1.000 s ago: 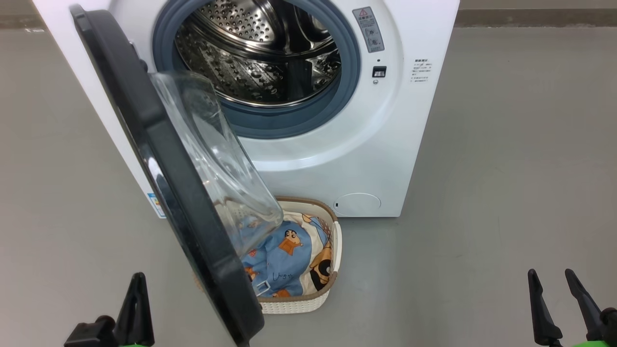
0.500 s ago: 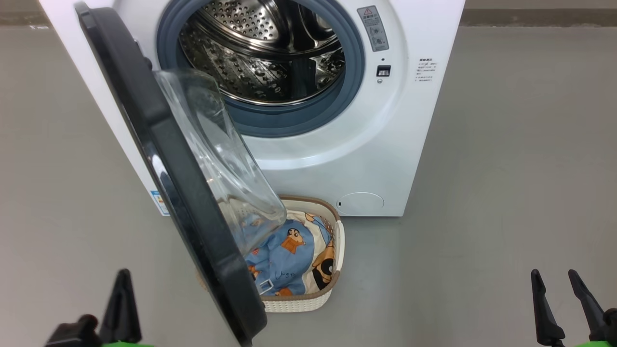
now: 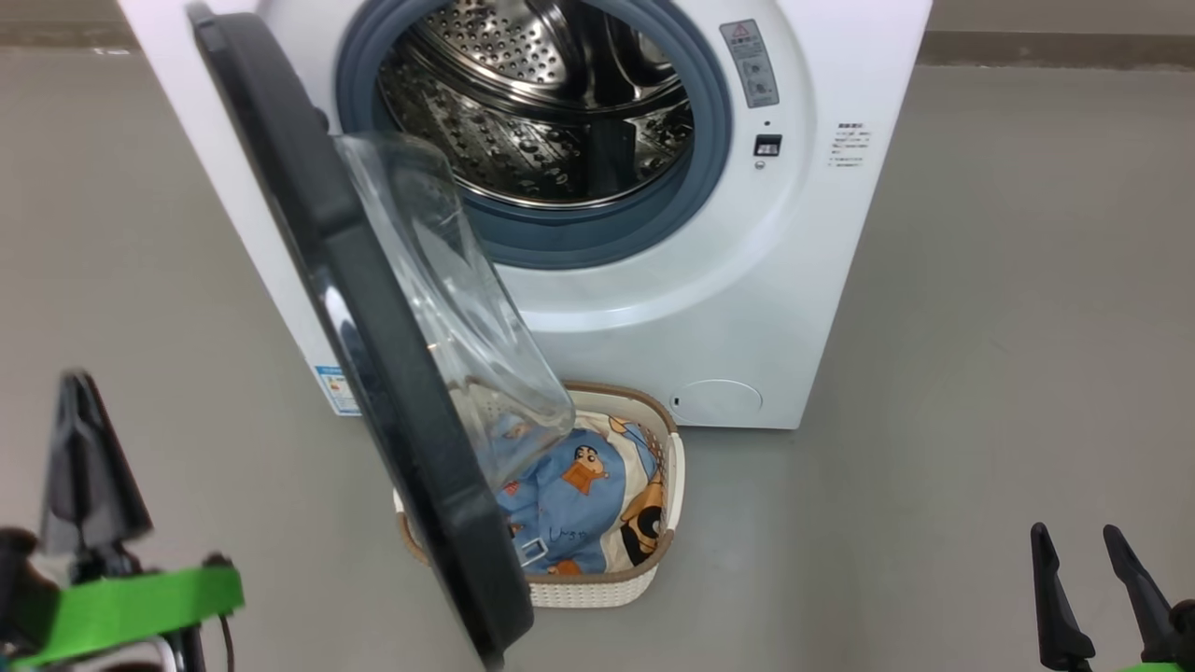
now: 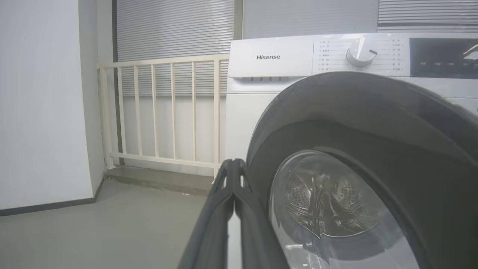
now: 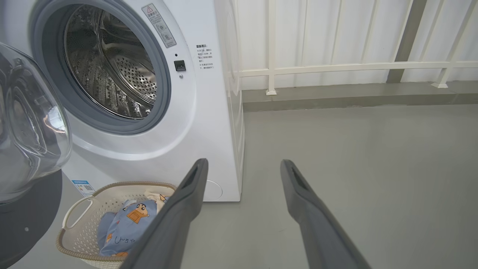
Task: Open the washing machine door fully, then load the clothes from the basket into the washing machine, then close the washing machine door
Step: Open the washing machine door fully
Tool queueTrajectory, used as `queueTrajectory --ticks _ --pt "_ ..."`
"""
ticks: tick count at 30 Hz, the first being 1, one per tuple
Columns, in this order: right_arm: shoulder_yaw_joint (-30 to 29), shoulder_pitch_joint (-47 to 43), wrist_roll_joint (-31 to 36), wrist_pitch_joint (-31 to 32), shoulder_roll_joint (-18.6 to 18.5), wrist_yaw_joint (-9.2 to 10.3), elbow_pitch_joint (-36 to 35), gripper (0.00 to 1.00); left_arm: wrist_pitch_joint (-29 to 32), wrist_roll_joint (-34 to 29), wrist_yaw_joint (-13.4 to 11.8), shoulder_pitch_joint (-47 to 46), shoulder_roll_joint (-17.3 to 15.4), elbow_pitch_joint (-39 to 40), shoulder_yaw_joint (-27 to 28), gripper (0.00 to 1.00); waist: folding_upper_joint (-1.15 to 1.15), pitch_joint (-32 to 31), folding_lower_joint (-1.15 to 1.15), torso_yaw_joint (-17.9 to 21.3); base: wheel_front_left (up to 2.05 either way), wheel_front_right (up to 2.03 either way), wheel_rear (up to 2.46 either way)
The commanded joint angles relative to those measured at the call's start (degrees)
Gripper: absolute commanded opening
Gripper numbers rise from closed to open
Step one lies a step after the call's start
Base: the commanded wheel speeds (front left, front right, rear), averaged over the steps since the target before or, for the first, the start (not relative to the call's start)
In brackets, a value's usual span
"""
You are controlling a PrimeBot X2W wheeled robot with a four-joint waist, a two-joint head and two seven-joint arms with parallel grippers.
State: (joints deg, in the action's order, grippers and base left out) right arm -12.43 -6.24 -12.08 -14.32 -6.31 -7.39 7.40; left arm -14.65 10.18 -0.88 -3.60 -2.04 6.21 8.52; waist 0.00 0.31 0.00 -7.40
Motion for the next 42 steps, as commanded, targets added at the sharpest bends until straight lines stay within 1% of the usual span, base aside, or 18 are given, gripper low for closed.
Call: queueTrajectory --ticks 1,7,10,13,17,19,22,25,26,27,31,32,38,42 --pt "0.9 0.2 0.5 -0.7 -0.8 -0.10 -1.2 1.00 -0.3 -1.8 0.4 -3.2 -1.0 3.3 2.1 0.00 0.00 -0.2 0.00 -0.5 0.00 0.00 0.00" --pt "0.1 -0.7 0.9 -0.7 -0.4 -0.10 -1.6 1.00 -0.1 -3.6 1.9 -8.4 -1.9 9.3 -0.1 0.00 0.00 -0.9 0.00 -2.1 0.00 0.00 0.00" --pt "0.0 -0.7 0.9 -0.7 -0.1 -0.10 -1.7 1.00 2.7 -3.6 2.7 -11.3 -2.0 12.9 -2.4 0.00 0.00 -1.1 0.00 -2.7 0.00 0.00 0.00" --pt "-0.3 -0.8 0.8 -0.7 0.1 -0.10 -1.7 1.00 6.3 -2.9 3.3 -13.5 -1.7 16.7 -5.9 0.00 0.00 -1.3 0.00 -3.2 0.00 0.00 0.00" --pt "-0.5 -1.4 0.8 -0.7 0.7 -0.10 -2.0 1.00 10.8 -1.7 3.0 -14.1 -1.2 20.9 -13.0 0.00 0.00 -1.4 0.00 -3.9 0.00 0.00 0.00" --pt "-0.5 -1.4 0.4 -0.7 0.7 -0.10 -1.7 1.00 12.7 -1.3 2.1 -13.7 -1.0 22.4 -17.0 0.00 0.00 -1.2 0.00 -4.1 0.00 0.00 0.00" --pt "-0.3 -1.3 0.2 -0.7 0.7 -0.10 -1.5 1.00 14.2 0.0 0.1 -12.8 -0.9 23.8 -23.2 0.00 0.00 -1.1 0.00 -4.2 0.00 0.00 0.00" --pt "-0.2 -1.4 0.2 -0.7 0.9 -0.10 -1.6 1.00 15.0 2.6 -2.1 -12.1 -0.9 24.2 -29.4 0.00 0.00 -1.0 0.00 -4.4 0.00 0.00 0.00" --pt "-0.1 -1.3 0.1 -0.7 0.9 -0.10 -1.5 1.00 15.3 3.0 -2.8 -11.9 -0.9 24.0 -31.1 0.00 0.00 -0.9 0.00 -4.4 0.00 0.00 0.00" --pt "-0.1 -1.3 0.1 -0.7 0.9 -0.10 -1.5 1.00 15.3 3.0 -2.8 -11.9 -0.9 24.0 -31.1 0.00 0.00 -0.9 0.00 -4.4 0.00 0.00 0.00" --pt "0.0 -1.1 -0.1 -0.7 1.0 -0.10 -1.5 1.00 16.2 5.0 -5.3 -11.0 -0.9 22.6 -36.9 0.00 0.00 -0.3 0.00 -4.5 0.00 0.00 0.00" --pt "0.1 -1.1 -0.3 -0.7 1.0 -0.10 -1.2 1.00 16.6 5.7 -6.2 -10.4 -0.9 21.3 -39.4 0.00 0.00 0.0 0.00 -4.7 0.00 0.00 0.00" --pt "0.2 -0.5 -0.6 -0.7 1.0 -0.10 -0.9 1.00 17.5 6.9 -8.8 -9.1 -0.8 18.1 -45.1 0.00 0.00 1.0 0.00 -5.6 0.00 0.00 0.00" --pt "0.0 -0.3 -0.8 -0.7 1.1 -0.10 -1.0 1.00 18.7 6.7 -10.1 -8.5 -0.8 16.7 -47.4 0.00 0.00 1.7 0.00 -6.4 0.00 0.00 0.00"
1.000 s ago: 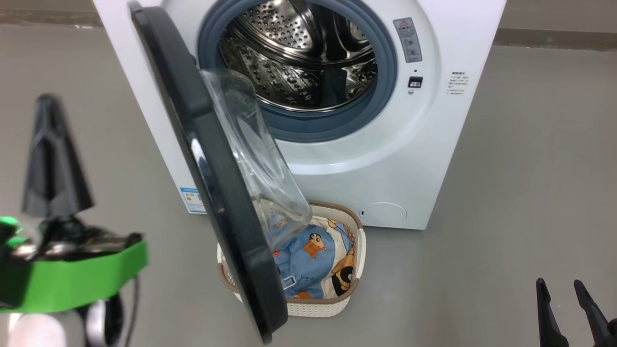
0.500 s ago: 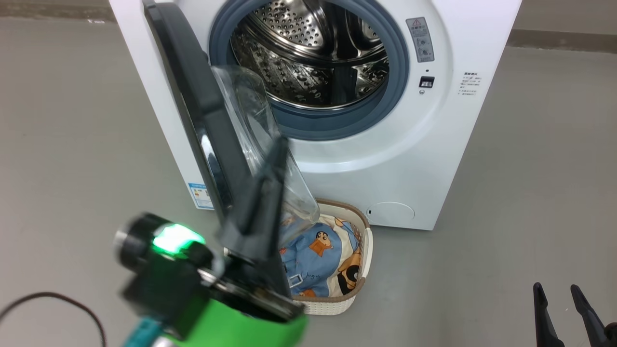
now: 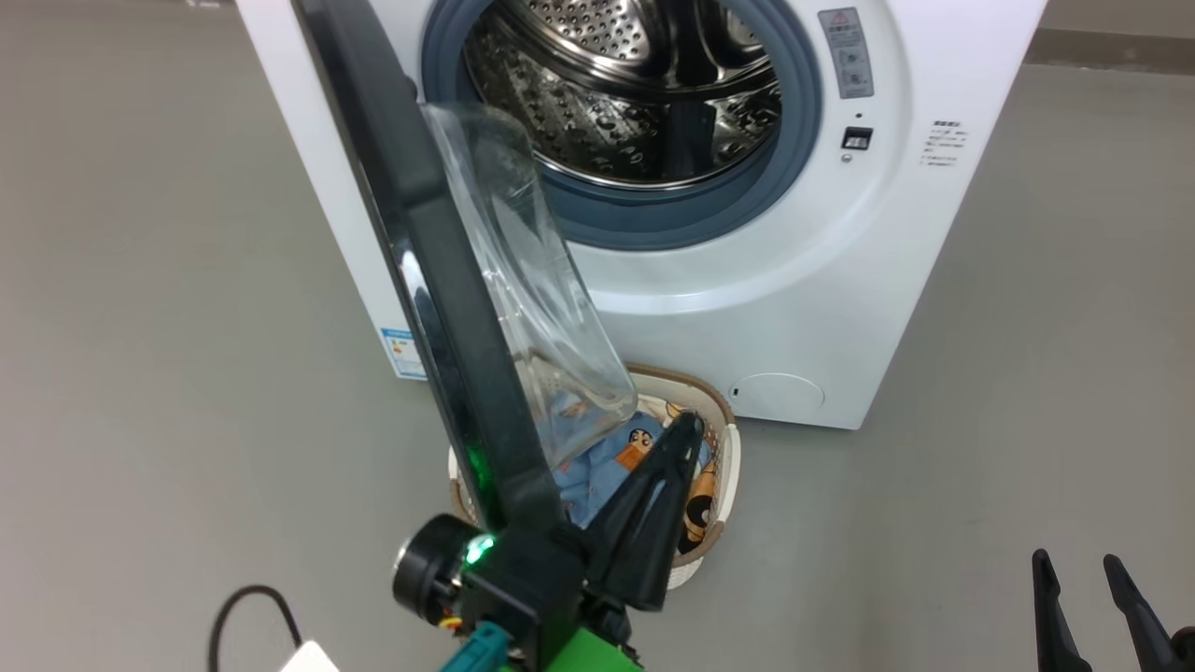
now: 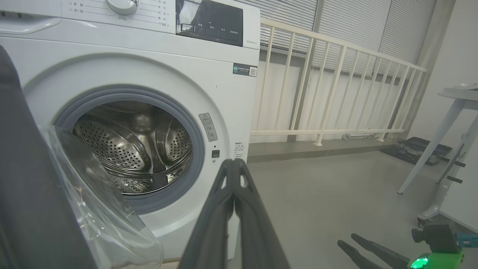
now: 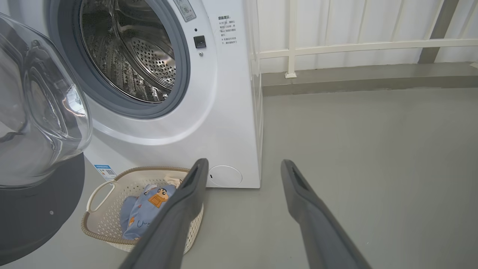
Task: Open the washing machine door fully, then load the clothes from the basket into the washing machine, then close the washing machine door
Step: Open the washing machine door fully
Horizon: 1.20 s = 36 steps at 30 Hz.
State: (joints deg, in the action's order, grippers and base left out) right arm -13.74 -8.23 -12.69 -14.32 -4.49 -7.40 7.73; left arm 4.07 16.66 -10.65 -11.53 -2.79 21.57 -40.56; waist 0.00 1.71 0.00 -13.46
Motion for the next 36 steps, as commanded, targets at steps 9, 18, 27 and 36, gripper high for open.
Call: queueTrajectory --ticks 9,18,27,36 --pt "1.2 2.7 -0.6 -0.7 -1.2 -0.09 -1.9 1.00 2.4 -2.0 -3.2 1.5 -0.1 -1.6 -1.7 0.00 0.00 3.0 0.00 -2.5 0.00 0.00 0.00" --pt "1.0 3.7 -1.5 -0.7 -3.2 -0.09 -2.0 1.00 2.3 -3.7 -6.2 1.3 -0.1 -2.8 -2.4 0.00 0.00 5.4 0.00 -5.0 0.00 0.00 0.00" --pt "0.9 3.7 -1.2 -0.7 -4.0 -0.09 -2.3 1.00 2.3 -3.6 -7.4 1.2 -0.1 -3.2 -3.3 0.00 0.00 6.1 0.00 -7.3 0.00 0.00 0.00" --pt "1.0 2.8 -0.5 -0.7 -3.6 -0.09 -3.7 1.00 2.0 -3.5 -9.0 1.6 -0.1 -3.6 -3.2 0.00 0.00 6.2 0.00 -9.1 0.00 0.00 0.00"
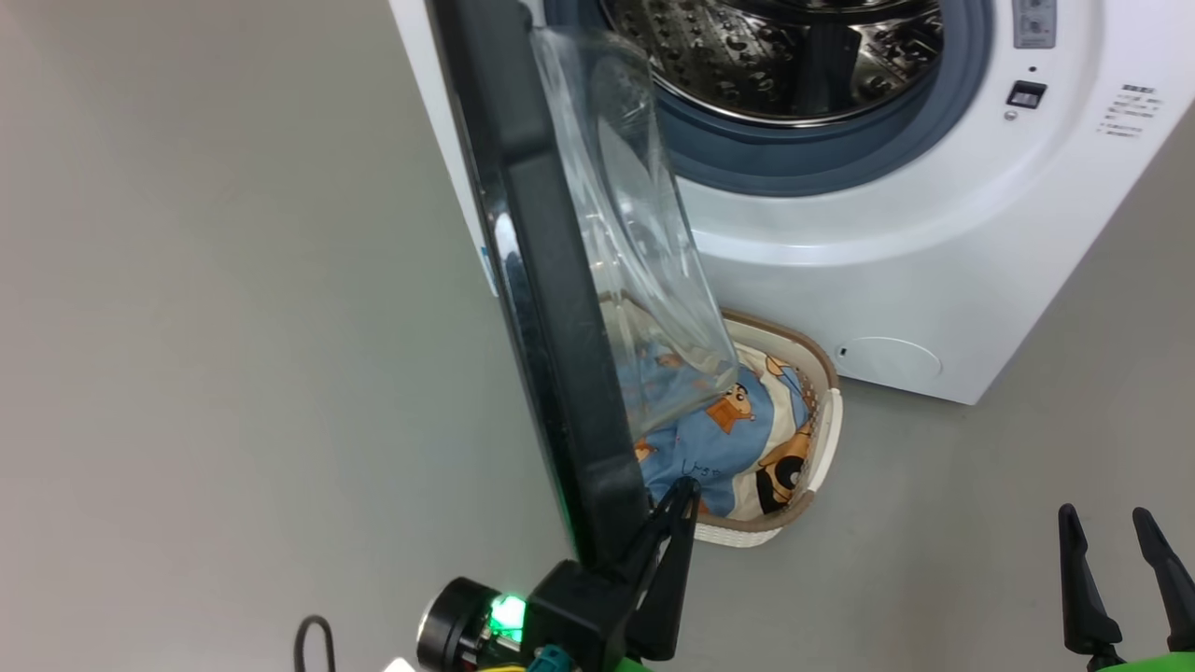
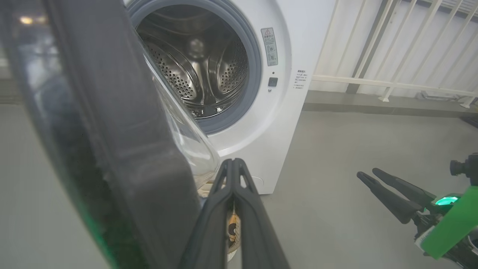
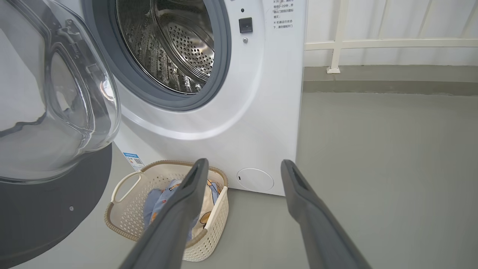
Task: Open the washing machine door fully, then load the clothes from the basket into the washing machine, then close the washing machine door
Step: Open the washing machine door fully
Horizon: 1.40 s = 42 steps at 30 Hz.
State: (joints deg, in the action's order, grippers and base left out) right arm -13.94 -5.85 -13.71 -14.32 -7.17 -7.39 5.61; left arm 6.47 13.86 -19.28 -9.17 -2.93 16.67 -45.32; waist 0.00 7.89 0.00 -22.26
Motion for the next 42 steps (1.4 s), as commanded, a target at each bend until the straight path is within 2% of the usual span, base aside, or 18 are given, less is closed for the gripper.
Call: queueTrajectory --ticks 1,25,42 --pt "1.2 0.3 0.5 -0.7 -0.9 -0.10 -1.6 1.00 -0.4 -0.6 -0.5 -0.8 0.0 1.1 1.5 0.00 0.00 0.1 0.00 -0.6 0.00 0.00 0.00" --pt "1.2 -0.5 0.4 -0.7 -1.1 -0.10 -2.5 1.00 -2.5 -0.8 -5.6 -2.4 0.0 -2.0 1.8 0.00 0.00 0.6 0.00 -4.8 0.00 0.00 0.00" --pt "1.9 -0.2 0.4 -0.7 -1.7 -0.10 -2.2 1.00 -3.3 -0.7 -7.4 -3.3 -0.9 -3.2 4.9 0.00 0.00 1.5 0.00 -8.6 0.00 0.00 0.00"
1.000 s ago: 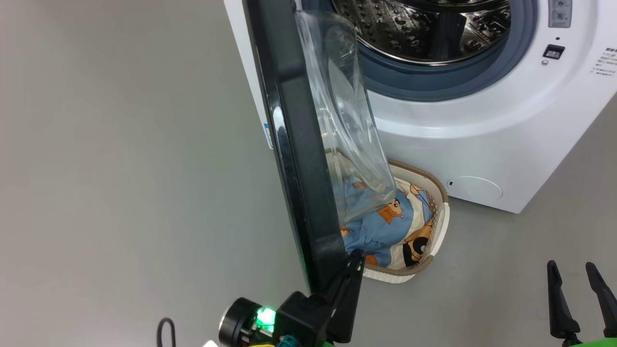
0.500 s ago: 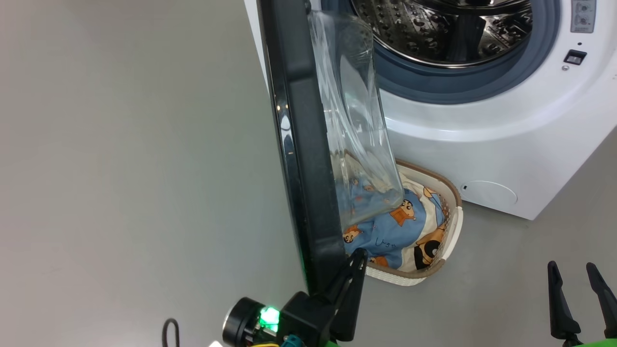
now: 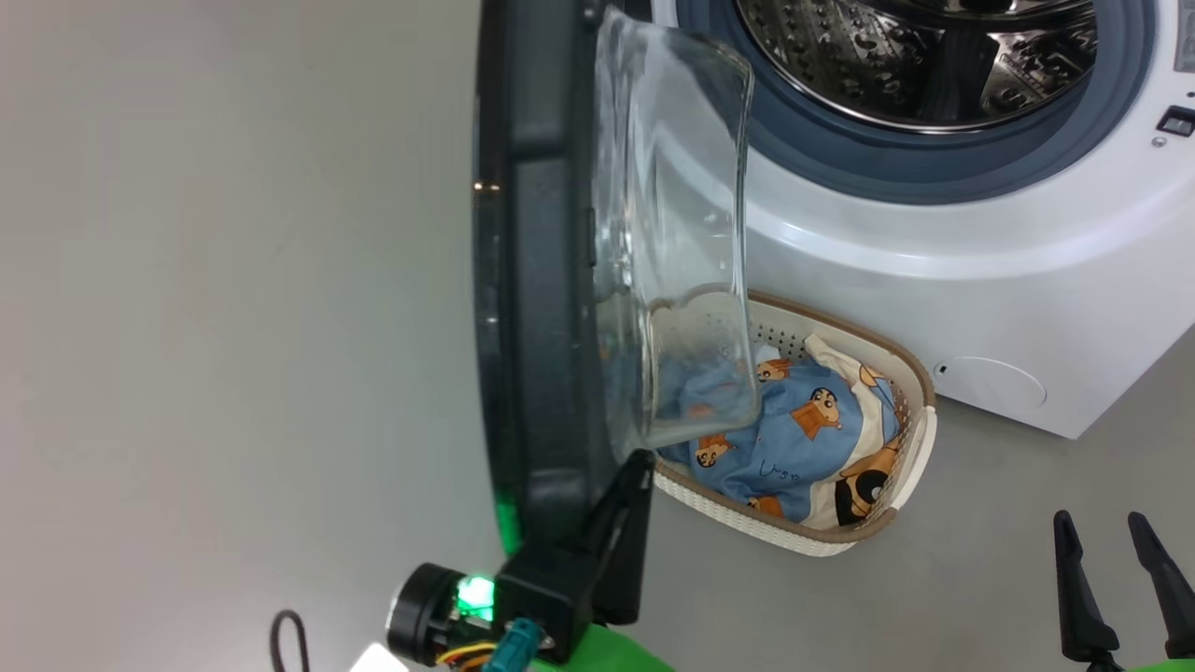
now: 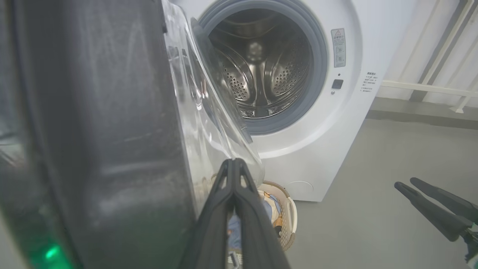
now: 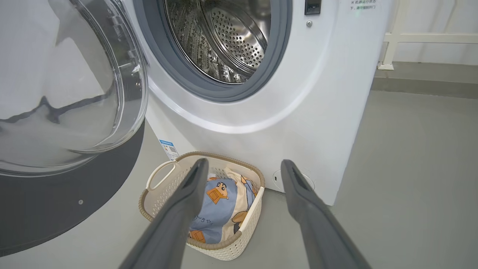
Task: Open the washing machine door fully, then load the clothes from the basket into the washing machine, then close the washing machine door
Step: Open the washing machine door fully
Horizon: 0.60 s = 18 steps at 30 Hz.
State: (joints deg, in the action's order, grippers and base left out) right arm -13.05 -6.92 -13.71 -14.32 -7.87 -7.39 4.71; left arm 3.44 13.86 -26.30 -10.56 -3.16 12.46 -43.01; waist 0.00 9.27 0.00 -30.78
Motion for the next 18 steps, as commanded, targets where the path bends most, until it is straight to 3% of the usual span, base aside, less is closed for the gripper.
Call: queueTrajectory --ticks 1,18 --pt "1.8 1.3 0.4 -0.7 -1.3 -0.10 -1.0 1.00 -0.5 -0.9 -1.2 -1.7 -1.0 1.3 3.4 0.00 0.00 0.4 0.00 -0.3 0.00 0.00 0.00" --pt "5.4 3.8 -0.4 -0.7 -4.7 -0.10 0.4 1.00 -3.8 1.7 -5.7 -0.4 -3.3 -2.4 12.8 0.00 0.00 2.5 0.00 -1.0 0.00 0.00 0.00"
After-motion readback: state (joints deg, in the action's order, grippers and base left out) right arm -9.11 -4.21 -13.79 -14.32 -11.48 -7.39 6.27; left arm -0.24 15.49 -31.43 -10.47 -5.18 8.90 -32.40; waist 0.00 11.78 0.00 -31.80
